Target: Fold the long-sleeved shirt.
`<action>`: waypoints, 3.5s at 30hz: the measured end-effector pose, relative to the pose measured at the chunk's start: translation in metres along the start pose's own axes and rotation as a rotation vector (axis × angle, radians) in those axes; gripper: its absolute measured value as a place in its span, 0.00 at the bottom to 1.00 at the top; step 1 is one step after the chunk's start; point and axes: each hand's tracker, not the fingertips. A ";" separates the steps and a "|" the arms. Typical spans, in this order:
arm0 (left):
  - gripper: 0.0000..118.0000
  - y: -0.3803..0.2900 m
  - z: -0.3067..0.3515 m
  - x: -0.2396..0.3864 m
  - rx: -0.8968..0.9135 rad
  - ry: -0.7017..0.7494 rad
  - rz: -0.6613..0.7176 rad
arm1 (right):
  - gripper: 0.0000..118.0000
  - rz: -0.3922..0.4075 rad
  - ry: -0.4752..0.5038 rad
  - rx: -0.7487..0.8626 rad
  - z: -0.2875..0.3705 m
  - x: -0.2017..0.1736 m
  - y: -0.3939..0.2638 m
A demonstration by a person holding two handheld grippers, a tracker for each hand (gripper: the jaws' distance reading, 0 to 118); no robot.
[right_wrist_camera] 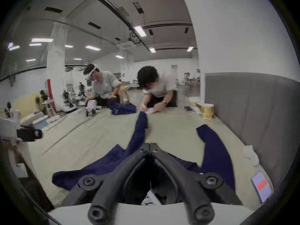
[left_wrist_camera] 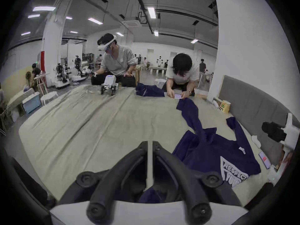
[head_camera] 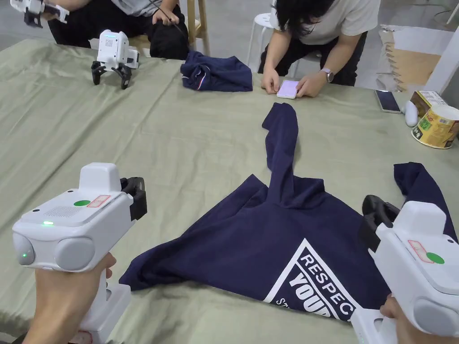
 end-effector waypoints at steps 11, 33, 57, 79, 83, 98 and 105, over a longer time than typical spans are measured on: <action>0.91 -0.102 -0.038 -0.056 -0.391 0.041 0.173 | 0.00 -0.027 0.108 -0.100 -0.019 -0.019 -0.026; 0.11 -0.123 -0.065 -0.045 -0.463 0.031 0.200 | 0.64 0.017 0.144 -0.319 -0.129 0.021 -0.015; 0.11 -0.117 -0.095 -0.061 -0.503 -0.003 0.370 | 0.00 0.034 0.256 -0.761 -0.321 0.061 -0.014; 0.10 0.142 0.031 0.002 0.159 -0.247 0.131 | 0.00 0.014 0.167 0.031 -0.007 0.104 0.279; 0.10 0.214 0.051 0.025 0.270 -0.283 0.058 | 0.00 0.087 0.084 0.154 0.041 0.099 0.338; 0.10 0.450 0.083 0.073 0.438 -0.208 -0.034 | 0.00 0.115 -0.128 0.425 0.095 0.084 0.502; 0.10 0.537 0.056 0.096 0.461 -0.125 -0.051 | 0.00 0.194 -0.206 0.450 0.070 0.074 0.562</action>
